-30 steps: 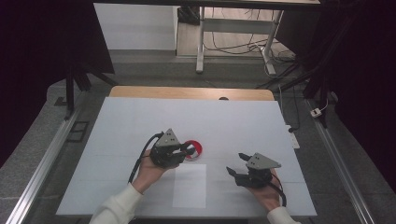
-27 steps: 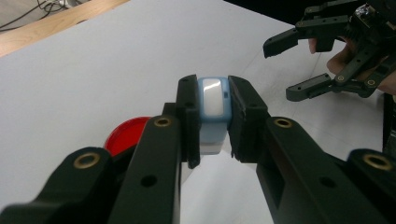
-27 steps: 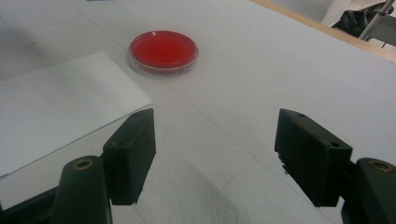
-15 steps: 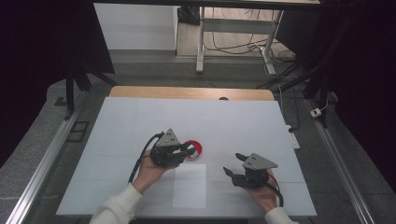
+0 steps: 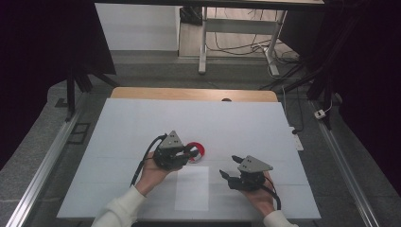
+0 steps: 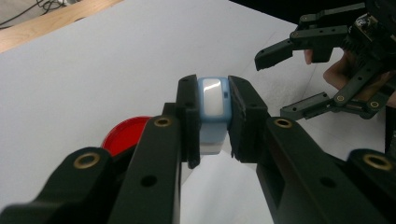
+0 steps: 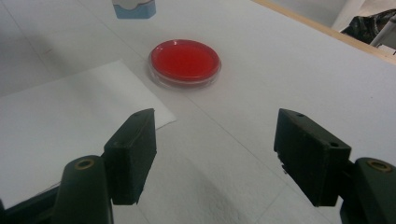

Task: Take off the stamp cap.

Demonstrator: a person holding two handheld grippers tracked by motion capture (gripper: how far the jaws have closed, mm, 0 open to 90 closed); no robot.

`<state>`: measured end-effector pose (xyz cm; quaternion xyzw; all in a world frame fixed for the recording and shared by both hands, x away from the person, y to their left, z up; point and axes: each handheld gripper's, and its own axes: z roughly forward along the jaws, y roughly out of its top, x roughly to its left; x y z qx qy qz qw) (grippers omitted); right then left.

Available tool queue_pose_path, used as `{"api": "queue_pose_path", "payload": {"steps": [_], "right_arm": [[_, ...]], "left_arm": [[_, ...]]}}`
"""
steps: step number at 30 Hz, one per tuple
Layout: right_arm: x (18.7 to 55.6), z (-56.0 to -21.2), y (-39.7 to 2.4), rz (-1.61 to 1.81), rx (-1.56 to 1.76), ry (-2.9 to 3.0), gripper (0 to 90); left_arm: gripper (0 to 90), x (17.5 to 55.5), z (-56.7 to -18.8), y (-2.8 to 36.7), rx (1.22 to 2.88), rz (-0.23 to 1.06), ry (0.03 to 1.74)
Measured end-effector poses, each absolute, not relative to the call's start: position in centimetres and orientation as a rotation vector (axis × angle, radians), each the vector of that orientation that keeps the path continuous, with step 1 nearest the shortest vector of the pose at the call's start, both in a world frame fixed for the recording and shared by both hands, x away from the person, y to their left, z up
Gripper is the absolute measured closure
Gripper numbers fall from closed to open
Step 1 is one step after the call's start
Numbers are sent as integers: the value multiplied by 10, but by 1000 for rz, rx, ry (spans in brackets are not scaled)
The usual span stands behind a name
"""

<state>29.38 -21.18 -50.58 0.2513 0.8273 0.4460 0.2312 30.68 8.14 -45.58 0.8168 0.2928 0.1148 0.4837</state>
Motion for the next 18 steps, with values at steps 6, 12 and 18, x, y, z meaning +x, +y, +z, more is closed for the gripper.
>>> {"api": "queue_pose_path", "payload": {"steps": [6,12,18], "right_arm": [[293,-507,-206,1239,673,2285,298],[293,-509,-198,1241,666,2291,298],[293,-511,-188,1235,648,2301,299]], "left_arm": [[754,307,-456,81,1991,279,713],[754,308,-456,80,1989,279,715],[753,308,-456,80,1986,278,716]]}}
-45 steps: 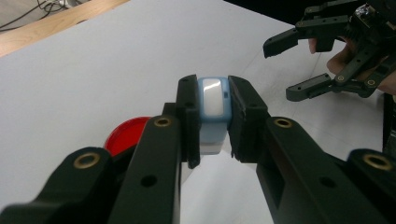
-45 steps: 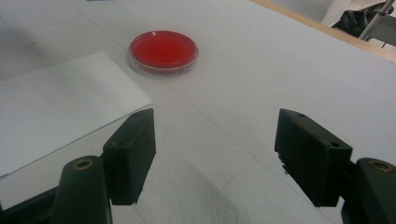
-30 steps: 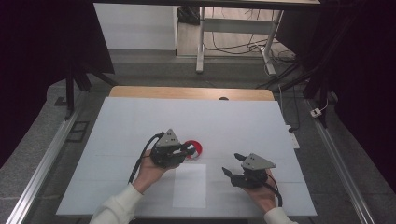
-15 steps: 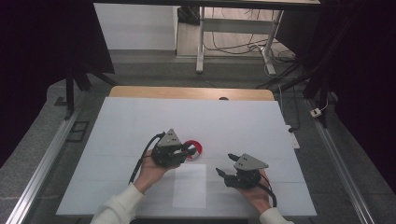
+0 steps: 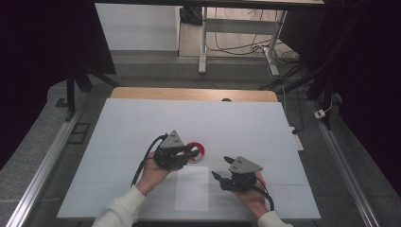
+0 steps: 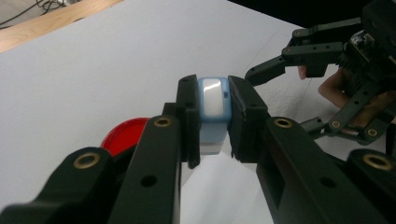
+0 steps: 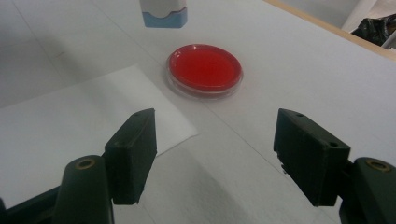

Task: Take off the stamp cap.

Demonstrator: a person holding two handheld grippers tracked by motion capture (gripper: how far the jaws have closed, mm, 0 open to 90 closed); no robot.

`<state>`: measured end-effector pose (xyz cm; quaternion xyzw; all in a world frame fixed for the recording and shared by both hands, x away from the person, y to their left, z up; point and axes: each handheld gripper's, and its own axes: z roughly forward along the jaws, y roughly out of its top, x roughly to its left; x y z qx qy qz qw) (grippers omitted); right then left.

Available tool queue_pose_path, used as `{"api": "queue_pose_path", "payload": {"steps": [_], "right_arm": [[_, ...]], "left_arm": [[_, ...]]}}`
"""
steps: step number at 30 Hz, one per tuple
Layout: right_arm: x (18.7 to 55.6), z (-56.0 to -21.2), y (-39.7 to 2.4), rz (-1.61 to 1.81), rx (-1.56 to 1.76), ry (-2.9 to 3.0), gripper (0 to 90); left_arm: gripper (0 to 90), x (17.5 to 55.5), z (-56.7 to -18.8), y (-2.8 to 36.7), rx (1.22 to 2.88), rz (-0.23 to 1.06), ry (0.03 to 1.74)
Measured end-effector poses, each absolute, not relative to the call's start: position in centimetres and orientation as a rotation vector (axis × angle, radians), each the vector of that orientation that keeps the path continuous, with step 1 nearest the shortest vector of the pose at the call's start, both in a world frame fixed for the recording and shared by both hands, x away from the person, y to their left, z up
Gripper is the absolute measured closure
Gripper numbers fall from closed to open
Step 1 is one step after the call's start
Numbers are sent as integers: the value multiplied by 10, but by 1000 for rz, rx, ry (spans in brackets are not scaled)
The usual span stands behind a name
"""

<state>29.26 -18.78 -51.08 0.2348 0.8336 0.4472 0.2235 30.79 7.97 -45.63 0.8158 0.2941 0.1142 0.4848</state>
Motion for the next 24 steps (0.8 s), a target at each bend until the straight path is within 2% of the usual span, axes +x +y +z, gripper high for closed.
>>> {"api": "queue_pose_path", "payload": {"steps": [24], "right_arm": [[286,-518,-155,1227,598,2333,299]], "left_arm": [[753,308,-457,78,1987,278,716]]}}
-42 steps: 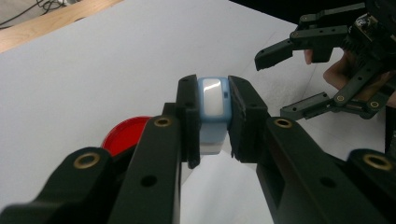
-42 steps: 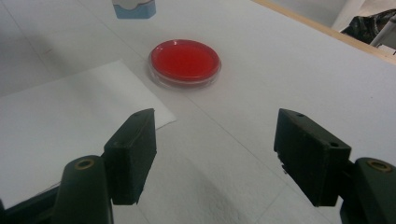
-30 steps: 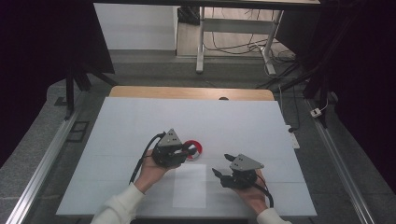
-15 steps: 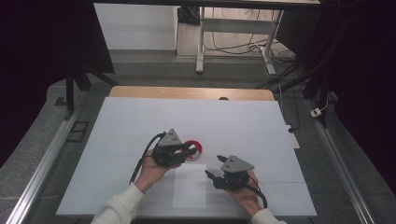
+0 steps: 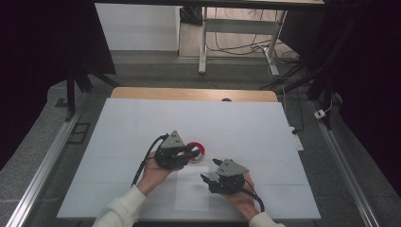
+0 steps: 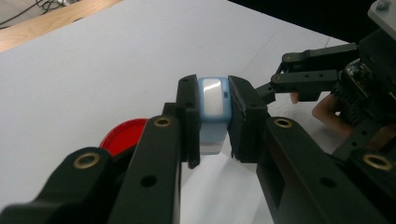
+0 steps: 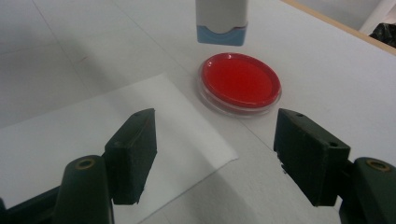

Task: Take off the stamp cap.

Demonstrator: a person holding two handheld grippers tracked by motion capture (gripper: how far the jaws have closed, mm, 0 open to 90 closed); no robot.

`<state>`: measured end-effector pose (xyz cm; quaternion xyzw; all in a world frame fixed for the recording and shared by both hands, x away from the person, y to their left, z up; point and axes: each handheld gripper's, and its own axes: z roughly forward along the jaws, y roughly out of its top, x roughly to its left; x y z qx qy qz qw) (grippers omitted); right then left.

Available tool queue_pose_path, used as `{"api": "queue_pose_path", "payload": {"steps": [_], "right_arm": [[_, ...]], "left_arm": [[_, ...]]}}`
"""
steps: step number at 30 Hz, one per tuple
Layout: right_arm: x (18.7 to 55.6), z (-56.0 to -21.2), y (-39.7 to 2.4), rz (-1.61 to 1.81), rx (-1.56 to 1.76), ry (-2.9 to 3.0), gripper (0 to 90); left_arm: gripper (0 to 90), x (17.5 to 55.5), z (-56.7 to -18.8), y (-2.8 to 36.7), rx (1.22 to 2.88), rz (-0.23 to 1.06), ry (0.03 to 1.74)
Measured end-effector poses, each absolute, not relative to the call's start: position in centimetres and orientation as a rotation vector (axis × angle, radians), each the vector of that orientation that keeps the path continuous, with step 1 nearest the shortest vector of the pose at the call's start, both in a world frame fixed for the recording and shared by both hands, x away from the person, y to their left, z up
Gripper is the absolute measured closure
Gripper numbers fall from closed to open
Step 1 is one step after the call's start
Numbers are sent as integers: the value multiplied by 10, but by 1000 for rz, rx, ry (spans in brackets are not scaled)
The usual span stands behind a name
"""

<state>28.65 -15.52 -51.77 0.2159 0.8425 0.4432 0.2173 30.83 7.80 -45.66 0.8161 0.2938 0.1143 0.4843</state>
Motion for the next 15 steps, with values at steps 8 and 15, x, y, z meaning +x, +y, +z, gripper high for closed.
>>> {"api": "queue_pose_path", "payload": {"steps": [8,15], "right_arm": [[285,-520,-147,1223,597,2336,300],[284,-522,-140,1203,605,2317,303]], "left_arm": [[754,308,-457,78,1985,278,717],[754,308,-457,78,1989,277,717]]}}
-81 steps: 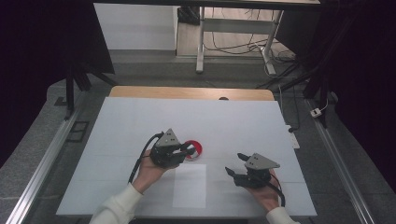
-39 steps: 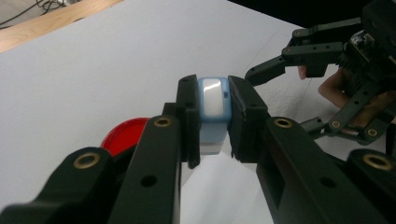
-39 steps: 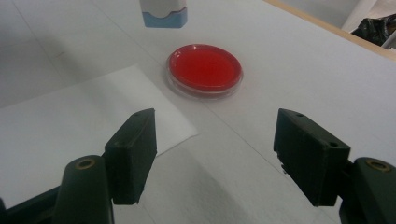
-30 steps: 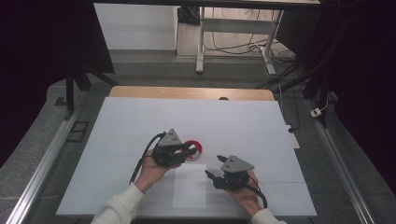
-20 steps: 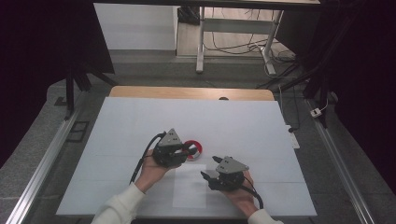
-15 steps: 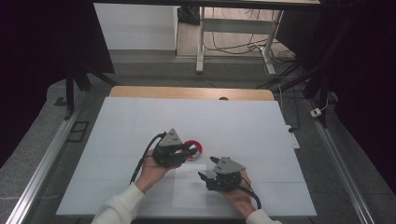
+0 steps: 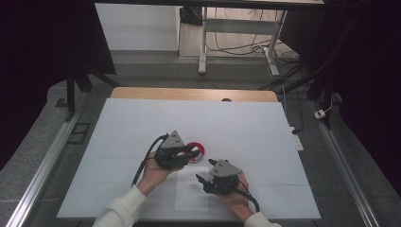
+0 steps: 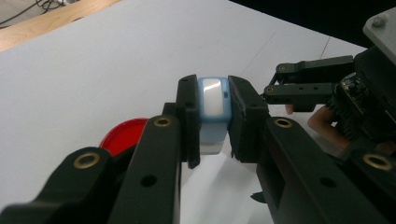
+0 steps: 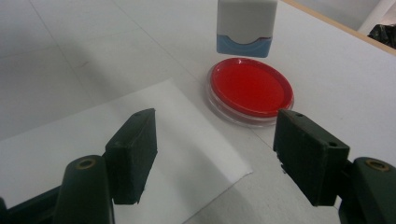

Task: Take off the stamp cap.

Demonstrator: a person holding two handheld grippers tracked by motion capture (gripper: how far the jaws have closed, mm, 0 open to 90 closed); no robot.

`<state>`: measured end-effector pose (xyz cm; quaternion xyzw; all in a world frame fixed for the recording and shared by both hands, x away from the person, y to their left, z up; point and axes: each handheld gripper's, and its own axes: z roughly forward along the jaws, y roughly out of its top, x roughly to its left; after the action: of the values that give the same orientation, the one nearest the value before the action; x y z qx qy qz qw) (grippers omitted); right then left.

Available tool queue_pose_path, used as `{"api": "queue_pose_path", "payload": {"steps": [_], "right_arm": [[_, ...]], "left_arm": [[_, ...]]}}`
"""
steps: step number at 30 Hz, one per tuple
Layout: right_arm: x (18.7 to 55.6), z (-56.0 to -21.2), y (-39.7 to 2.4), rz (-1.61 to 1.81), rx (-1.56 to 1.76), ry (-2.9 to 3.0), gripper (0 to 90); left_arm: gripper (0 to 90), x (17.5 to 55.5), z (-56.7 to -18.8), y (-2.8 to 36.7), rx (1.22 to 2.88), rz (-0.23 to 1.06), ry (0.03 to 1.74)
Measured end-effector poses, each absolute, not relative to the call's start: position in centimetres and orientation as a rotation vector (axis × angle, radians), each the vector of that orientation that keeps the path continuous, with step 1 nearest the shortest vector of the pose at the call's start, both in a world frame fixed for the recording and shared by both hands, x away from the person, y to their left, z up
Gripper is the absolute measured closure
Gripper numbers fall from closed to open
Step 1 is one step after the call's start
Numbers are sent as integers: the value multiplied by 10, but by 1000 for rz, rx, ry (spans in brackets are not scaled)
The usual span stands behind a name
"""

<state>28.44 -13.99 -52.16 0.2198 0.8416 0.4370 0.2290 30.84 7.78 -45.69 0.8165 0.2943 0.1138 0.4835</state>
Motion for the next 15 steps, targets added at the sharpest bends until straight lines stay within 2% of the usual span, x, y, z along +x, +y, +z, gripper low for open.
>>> {"api": "queue_pose_path", "payload": {"steps": [15], "right_arm": [[287,-519,-132,1222,630,2234,354]], "left_arm": [[753,309,-459,76,1996,271,717]]}}
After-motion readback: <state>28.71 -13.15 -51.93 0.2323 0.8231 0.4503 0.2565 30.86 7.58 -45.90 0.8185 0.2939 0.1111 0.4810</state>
